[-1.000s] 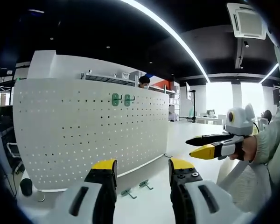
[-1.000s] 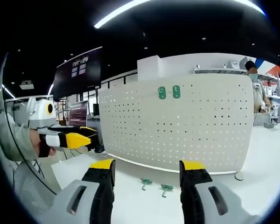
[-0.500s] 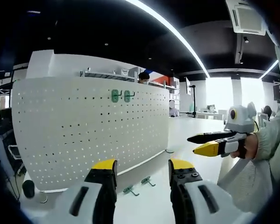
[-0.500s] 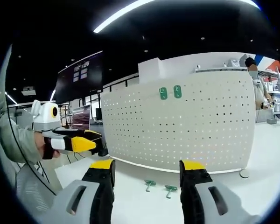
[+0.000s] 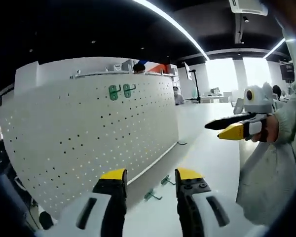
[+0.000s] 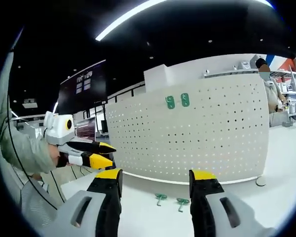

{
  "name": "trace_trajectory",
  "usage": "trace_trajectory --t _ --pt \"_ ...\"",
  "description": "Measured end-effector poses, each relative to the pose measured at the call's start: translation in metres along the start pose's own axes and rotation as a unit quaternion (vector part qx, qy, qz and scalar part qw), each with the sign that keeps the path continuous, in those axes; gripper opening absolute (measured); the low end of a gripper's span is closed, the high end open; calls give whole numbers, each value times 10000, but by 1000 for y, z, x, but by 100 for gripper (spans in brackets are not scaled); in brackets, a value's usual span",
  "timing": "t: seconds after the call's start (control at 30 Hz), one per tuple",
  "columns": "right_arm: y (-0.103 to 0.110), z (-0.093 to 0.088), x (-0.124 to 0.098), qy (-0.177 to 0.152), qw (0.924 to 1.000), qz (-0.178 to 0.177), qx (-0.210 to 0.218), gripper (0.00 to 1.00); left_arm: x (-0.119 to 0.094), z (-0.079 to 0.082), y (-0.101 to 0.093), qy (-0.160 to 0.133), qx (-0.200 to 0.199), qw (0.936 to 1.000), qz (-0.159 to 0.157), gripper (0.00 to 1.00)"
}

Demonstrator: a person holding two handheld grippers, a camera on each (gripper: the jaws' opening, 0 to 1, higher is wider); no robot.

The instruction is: Insert the hook assembly into the mounting plate slot until the hook locks in place.

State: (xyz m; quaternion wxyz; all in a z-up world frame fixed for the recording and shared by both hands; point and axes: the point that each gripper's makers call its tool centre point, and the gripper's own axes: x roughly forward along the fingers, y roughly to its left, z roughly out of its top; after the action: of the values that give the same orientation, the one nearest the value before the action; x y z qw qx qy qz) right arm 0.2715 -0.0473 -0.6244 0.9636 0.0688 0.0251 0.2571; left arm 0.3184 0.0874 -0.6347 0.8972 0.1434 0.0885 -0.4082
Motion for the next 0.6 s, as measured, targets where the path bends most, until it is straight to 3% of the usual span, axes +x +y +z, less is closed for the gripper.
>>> trace_trajectory --t 0.3,0.47,0.6 --pt "-2 1 0 -28 9999 -29 131 52 28 -32 3 696 507 9944 -610 33" --pt "-1 2 0 -60 9999 -12 123 52 51 -51 7 1068 810 9866 -929 32" --pt "-3 1 0 -36 9998 -33 196 52 70 -71 10 1450 1061 9763 -1205 30"
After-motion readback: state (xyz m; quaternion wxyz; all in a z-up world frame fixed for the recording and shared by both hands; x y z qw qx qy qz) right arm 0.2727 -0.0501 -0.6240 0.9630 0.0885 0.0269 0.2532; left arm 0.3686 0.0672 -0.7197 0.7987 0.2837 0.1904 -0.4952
